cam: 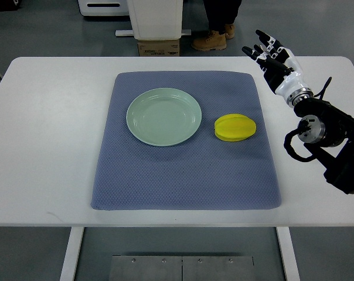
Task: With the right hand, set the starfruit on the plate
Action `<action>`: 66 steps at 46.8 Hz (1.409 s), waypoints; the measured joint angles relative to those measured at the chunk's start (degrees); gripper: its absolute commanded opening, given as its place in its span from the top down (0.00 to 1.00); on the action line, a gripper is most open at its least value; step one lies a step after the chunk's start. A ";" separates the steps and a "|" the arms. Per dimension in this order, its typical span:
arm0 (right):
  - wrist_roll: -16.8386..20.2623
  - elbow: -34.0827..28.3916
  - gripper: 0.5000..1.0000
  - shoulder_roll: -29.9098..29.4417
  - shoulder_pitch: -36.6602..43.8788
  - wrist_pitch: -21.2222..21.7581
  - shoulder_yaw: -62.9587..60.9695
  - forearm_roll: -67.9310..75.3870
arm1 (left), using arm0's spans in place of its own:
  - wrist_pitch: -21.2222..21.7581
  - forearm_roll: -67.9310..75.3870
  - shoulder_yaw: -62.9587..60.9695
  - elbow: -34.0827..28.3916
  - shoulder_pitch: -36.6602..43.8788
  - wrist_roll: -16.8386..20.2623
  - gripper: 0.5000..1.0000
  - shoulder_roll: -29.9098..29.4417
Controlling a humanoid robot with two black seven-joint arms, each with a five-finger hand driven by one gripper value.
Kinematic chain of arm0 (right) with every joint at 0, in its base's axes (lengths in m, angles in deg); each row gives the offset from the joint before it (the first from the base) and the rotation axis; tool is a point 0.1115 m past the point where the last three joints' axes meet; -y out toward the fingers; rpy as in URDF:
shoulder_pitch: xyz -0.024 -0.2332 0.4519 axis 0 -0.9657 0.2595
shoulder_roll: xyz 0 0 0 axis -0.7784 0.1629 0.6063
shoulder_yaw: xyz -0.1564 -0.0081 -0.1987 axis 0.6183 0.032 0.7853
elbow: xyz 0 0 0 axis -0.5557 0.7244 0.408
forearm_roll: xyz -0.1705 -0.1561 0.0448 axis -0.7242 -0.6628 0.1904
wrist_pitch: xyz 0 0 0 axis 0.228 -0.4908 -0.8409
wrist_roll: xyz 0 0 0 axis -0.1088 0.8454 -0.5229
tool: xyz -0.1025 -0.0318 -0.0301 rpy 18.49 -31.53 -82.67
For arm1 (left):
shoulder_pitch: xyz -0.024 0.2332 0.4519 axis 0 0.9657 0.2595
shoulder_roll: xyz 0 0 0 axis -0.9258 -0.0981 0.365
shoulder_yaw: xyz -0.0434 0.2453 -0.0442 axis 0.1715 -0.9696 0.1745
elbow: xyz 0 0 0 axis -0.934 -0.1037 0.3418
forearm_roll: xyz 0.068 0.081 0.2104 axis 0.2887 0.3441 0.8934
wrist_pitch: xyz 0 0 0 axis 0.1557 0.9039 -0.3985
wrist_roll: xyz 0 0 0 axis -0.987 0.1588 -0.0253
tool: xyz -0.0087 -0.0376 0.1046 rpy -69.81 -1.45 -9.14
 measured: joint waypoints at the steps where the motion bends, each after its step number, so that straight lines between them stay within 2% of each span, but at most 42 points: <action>1: 0.00 -0.03 0.00 0.07 -0.08 0.00 0.00 0.00 | 0.00 0.00 0.00 0.00 -0.06 0.00 0.00 0.00; 20: 0.23 -0.01 0.00 0.80 -0.66 -0.01 -0.41 0.23 | -0.06 0.00 -0.10 -0.01 -0.06 0.25 0.00 0.00; 27: 4.04 0.16 0.00 2.12 0.61 -0.07 -0.76 1.20 | -0.03 0.00 -0.10 -0.01 -0.05 0.25 0.00 0.00; 35: 5.30 0.54 0.00 2.27 1.47 0.17 -0.68 1.16 | -0.01 0.00 -0.10 0.00 -0.03 0.23 0.00 0.00; 40: 4.28 1.47 0.00 2.28 1.04 0.66 -0.65 1.01 | 0.00 0.00 -0.09 0.00 -0.04 0.21 0.00 0.00; 46: 0.93 2.98 0.00 2.48 1.65 2.95 -0.66 0.96 | 0.00 0.00 -0.09 0.00 -0.05 0.21 0.00 0.00; 58: 0.79 5.35 0.00 4.21 3.55 4.28 -0.69 0.96 | 0.00 0.00 -0.10 0.01 -0.03 0.26 0.00 0.00; 63: 0.05 3.49 0.00 5.93 3.39 7.37 -0.59 0.96 | 0.00 0.00 -0.09 0.02 -0.05 0.25 0.00 0.00; 66: -1.70 3.09 0.00 6.66 3.29 9.26 -0.44 0.94 | 0.00 0.00 -0.10 0.02 -0.03 0.25 0.00 0.00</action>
